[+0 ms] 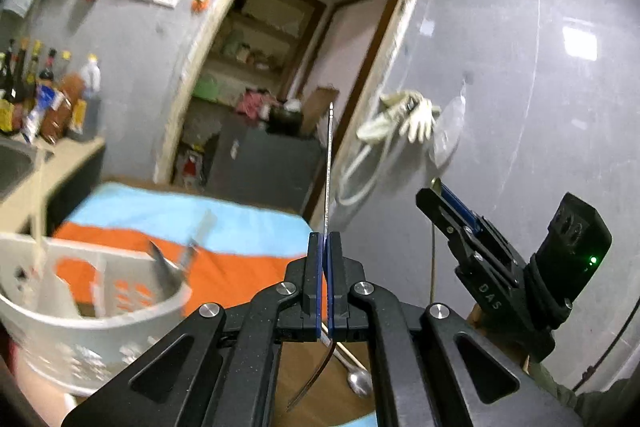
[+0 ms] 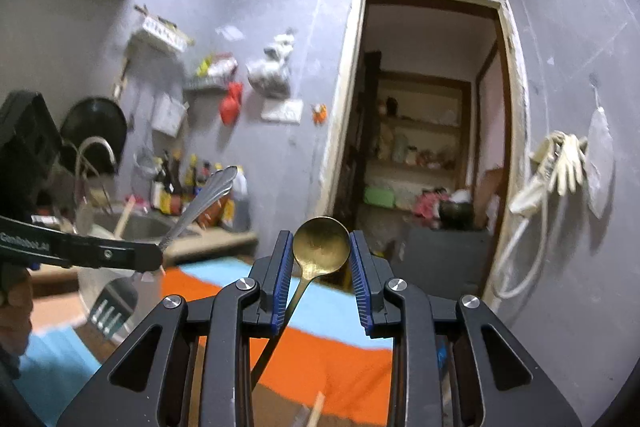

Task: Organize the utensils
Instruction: 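Lift the fork and gold spoon and lower both into the white caddy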

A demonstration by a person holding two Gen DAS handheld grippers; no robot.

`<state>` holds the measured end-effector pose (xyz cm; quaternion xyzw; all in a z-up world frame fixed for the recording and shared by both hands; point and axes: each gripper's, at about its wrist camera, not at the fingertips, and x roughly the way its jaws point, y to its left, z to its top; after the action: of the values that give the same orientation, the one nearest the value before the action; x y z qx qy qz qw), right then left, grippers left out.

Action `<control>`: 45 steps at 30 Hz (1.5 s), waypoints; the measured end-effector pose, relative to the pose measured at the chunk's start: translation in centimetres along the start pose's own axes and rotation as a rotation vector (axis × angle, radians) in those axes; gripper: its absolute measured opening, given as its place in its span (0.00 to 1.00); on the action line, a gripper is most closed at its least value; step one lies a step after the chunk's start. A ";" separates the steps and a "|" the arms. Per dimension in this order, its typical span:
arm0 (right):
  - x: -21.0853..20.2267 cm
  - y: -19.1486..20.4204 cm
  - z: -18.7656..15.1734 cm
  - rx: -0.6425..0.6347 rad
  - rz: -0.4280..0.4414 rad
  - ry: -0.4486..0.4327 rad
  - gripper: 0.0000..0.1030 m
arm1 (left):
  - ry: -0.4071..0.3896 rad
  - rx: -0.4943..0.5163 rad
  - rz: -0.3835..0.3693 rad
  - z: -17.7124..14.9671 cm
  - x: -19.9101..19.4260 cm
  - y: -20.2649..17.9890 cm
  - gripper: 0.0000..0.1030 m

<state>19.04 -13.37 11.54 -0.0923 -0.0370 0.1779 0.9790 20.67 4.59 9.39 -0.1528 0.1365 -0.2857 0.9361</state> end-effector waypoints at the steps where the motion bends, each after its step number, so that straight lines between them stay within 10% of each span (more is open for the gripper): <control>1: 0.2 0.4 0.5 0.009 0.014 -0.017 0.25 | -0.022 0.000 0.016 0.6 -0.7 0.5 0.00; 22: 8.9 10.6 2.0 0.143 0.104 -0.270 0.25 | -0.341 -0.169 0.184 4.4 -8.9 16.8 0.00; 45: 10.8 15.6 -2.4 -0.079 0.076 -0.248 0.25 | -0.458 -0.084 0.248 -0.5 -8.8 17.2 0.00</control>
<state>24.04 4.40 6.62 -0.1092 -0.1611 0.2234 0.9551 21.99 23.14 4.08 -0.2343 -0.0496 -0.1209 0.9633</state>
